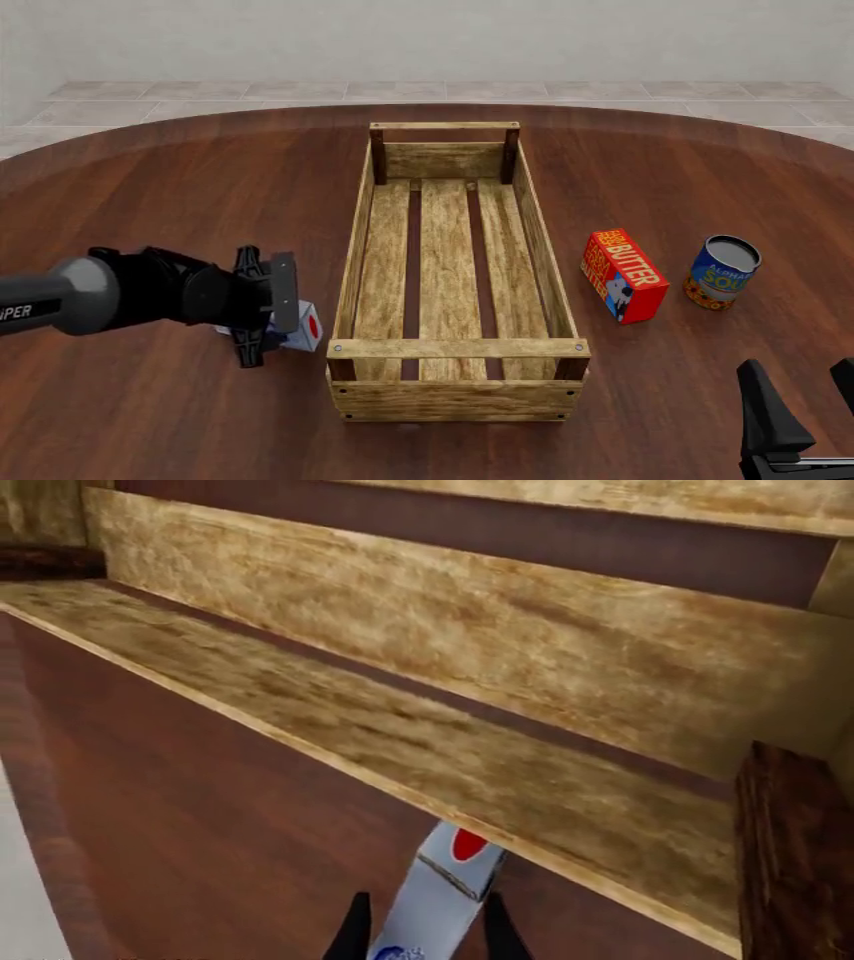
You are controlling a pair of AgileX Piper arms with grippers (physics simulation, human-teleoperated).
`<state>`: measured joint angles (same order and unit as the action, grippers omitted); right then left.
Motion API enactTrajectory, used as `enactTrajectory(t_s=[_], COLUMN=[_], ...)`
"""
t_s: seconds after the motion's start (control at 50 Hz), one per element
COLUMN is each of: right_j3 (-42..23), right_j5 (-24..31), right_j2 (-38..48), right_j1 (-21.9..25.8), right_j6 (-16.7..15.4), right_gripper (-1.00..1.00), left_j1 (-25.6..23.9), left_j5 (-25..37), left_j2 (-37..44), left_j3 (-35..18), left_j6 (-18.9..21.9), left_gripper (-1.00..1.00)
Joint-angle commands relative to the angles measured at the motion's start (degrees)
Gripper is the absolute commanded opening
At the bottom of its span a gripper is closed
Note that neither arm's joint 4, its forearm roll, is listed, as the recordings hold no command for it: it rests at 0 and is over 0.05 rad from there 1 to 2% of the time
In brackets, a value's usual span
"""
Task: Pick up the cream cheese and put it in the tray.
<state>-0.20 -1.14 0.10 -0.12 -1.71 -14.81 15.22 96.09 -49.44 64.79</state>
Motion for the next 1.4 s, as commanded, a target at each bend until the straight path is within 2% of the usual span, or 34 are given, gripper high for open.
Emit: enactTrajectory(t_s=[0.02,0.48,0.64,0.7,0.82,0.92,0.98,1.02,1.1,1.12,1.16,1.2,1.24,1.26,1.28,1.32,1.34,1.4], right_j3=[0.0,0.0,0.0,0.0,0.0,0.0,0.0,0.0,0.0,0.0,0.0,0.0,0.0,0.0,0.0,0.0,0.0,0.0], right_j5=[0.0,0.0,0.0,0.0,0.0,0.0,0.0,0.0,0.0,0.0,0.0,0.0,0.0,0.0,0.0,0.0,0.0,0.0], right_j2=[0.0,0.0,0.0,0.0,0.0,0.0,0.0,0.0,0.0,0.0,0.0,0.0,0.0,0.0,0.0,0.0,0.0,0.0], right_j1=[0.0,0.0,0.0,0.0,0.0,0.0,0.0,0.0,0.0,0.0,0.0,0.0,0.0,0.0,0.0,0.0,0.0,0.0], right_j6=[0.0,0.0,0.0,0.0,0.0,0.0,0.0,0.0,0.0,0.0,0.0,0.0,0.0,0.0,0.0,0.0,0.0,0.0], right_gripper=[1.00,1.00,1.00,1.00,1.00,1.00,1.00,1.00,1.00,1.00,1.00,1.00,1.00,1.00,1.00,1.00,1.00,1.00], left_j1=[0.8,1.9,3.4,2.2,1.7,0.0,-1.6,-0.4,-0.7,0.9,-0.6,0.6,-0.3,-0.4,2.5,2.5,-0.5,-1.5], left_j5=[1.7,5.1,6.6,8.3,11.6,15.0,19.0,20.0,21.5,22.9,23.8,25.5,26.5,27.6,28.7,29.4,30.1,33.0], left_j2=[0.9,-5.9,-7.5,-9.3,-12.5,-15.9,-17.8,-17.5,-19.0,-17.9,-19.6,-18.9,-19.6,-19.6,-17.4,-17.3,-18.7,-18.4], left_j3=[1.4,5.8,4.6,3.2,1.9,-1.7,-5.4,-7.5,-7.2,-9.2,-9.2,-12.1,-12.6,-14.0,-18.3,-19.6,-19.5,-22.8], left_j6=[0.0,0.0,0.1,-2.0,-2.9,-6.2,-10.4,-11.1,-10.3,-11.4,-11.1,-12.1,-12.4,-13.3,-16.6,-17.1,-17.8,-20.8], left_gripper=[-1.00,-1.00,-1.00,-1.00,-1.00,-1.00,-1.00,-1.00,-1.00,-1.00,-1.00,-1.00,-1.00,-1.00,-1.00,-1.00,-1.00,-1.00])
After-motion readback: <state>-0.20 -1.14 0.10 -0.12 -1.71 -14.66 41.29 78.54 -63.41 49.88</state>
